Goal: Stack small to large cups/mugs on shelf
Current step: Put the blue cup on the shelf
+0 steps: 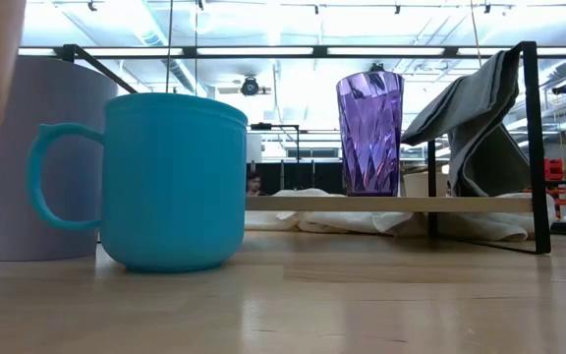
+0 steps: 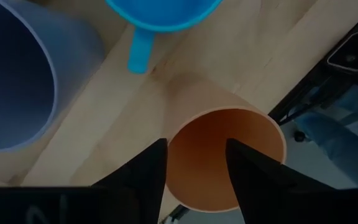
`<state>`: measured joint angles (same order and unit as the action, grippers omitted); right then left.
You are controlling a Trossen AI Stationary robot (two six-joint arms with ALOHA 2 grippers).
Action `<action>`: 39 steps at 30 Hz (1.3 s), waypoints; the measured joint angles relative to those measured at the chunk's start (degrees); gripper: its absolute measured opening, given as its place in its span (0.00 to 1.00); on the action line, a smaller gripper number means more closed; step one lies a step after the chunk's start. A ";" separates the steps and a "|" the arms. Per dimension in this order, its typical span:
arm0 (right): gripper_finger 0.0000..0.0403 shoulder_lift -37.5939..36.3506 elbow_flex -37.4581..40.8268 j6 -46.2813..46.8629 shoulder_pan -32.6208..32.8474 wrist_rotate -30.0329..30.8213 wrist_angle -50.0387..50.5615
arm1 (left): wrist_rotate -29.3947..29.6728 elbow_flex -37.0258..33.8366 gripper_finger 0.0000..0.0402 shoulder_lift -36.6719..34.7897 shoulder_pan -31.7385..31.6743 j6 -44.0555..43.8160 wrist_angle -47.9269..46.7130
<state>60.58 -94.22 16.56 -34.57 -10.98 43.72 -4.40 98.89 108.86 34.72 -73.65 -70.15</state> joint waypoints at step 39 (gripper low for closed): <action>0.35 0.55 -0.02 -0.09 -0.02 0.00 1.36 | 2.94 0.20 0.50 -2.40 -1.88 10.04 -1.21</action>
<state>61.12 -94.24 16.47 -34.59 -10.98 45.08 -1.46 99.09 106.45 32.84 -63.61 -71.36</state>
